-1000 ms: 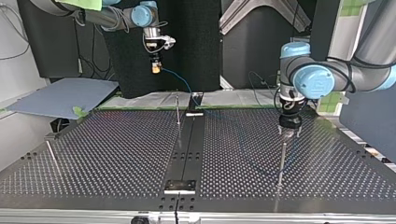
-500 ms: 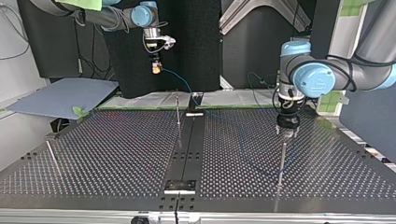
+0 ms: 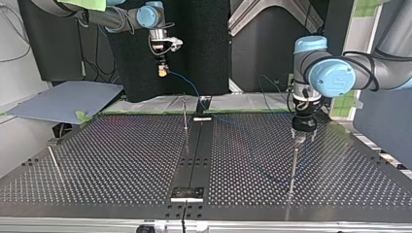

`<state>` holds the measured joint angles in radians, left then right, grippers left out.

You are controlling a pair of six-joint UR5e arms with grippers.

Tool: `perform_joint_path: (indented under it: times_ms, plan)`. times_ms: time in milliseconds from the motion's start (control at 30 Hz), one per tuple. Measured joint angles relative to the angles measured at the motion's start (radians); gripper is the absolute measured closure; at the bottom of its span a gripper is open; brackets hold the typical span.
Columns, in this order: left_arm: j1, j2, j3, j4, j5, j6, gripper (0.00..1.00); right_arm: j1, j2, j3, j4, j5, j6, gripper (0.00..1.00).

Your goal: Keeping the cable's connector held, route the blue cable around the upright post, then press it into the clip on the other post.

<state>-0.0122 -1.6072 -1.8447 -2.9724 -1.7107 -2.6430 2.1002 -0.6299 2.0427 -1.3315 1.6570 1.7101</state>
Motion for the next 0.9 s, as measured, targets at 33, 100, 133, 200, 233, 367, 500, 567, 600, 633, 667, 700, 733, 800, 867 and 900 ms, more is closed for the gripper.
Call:
perform_joint_path:
  times_ms: [33,100,133,200,233,367,500,567,600,633,667,700,733,800,867,900]
  plan:
    - [-0.001,0.004,0.000,-0.005,0.000,0.005,0.00,0.000,0.000,0.000,0.000,0.000,0.000,1.00]
    - [-0.002,0.011,0.000,-0.012,-0.001,0.012,0.00,0.000,0.000,0.000,0.000,0.000,0.001,1.00]
    - [-0.003,0.012,0.000,-0.014,-0.001,0.013,0.00,-0.001,0.000,0.000,0.000,0.000,0.002,1.00]
    - [-0.004,0.017,-0.002,-0.018,-0.002,0.017,0.00,-0.002,0.000,0.000,0.000,0.000,0.003,1.00]
    - [-0.005,0.021,-0.004,-0.020,-0.002,0.021,0.00,-0.003,0.000,0.000,0.000,0.000,0.003,1.00]
    - [-0.010,0.053,-0.031,-0.047,-0.021,0.052,0.00,-0.005,0.000,0.000,0.000,0.000,0.004,1.00]
    - [-0.012,0.095,-0.048,-0.086,-0.054,0.093,0.00,-0.007,0.000,-0.001,-0.001,-0.001,0.007,1.00]
    - [-0.012,0.119,-0.050,-0.103,-0.061,0.118,0.00,-0.007,0.000,-0.004,0.000,-0.003,0.009,1.00]
    - [-0.012,0.129,-0.051,-0.109,-0.061,0.128,0.00,-0.007,0.000,-0.005,0.000,-0.004,0.010,1.00]
    - [-0.012,0.140,-0.051,-0.114,-0.060,0.138,0.00,-0.007,0.000,-0.006,0.001,-0.005,0.010,1.00]
    - [-0.012,0.152,-0.051,-0.121,-0.057,0.151,0.00,-0.007,0.000,-0.007,0.001,-0.005,0.011,1.00]
    - [-0.012,0.161,-0.051,-0.126,-0.056,0.160,0.00,-0.007,0.000,-0.008,0.002,-0.006,0.011,1.00]
    - [-0.012,0.170,-0.051,-0.132,-0.054,0.169,0.00,-0.007,0.000,-0.009,0.002,-0.006,0.011,1.00]
    - [-0.012,0.189,-0.051,-0.142,-0.048,0.188,0.00,-0.007,0.000,-0.011,0.005,-0.006,0.011,1.00]
    - [-0.011,0.207,-0.051,-0.147,-0.037,0.205,0.00,-0.007,0.000,-0.013,0.010,-0.008,0.011,1.00]
    - [-0.010,0.214,-0.051,-0.148,-0.031,0.213,0.00,-0.007,0.000,-0.014,0.011,-0.008,0.011,1.00]
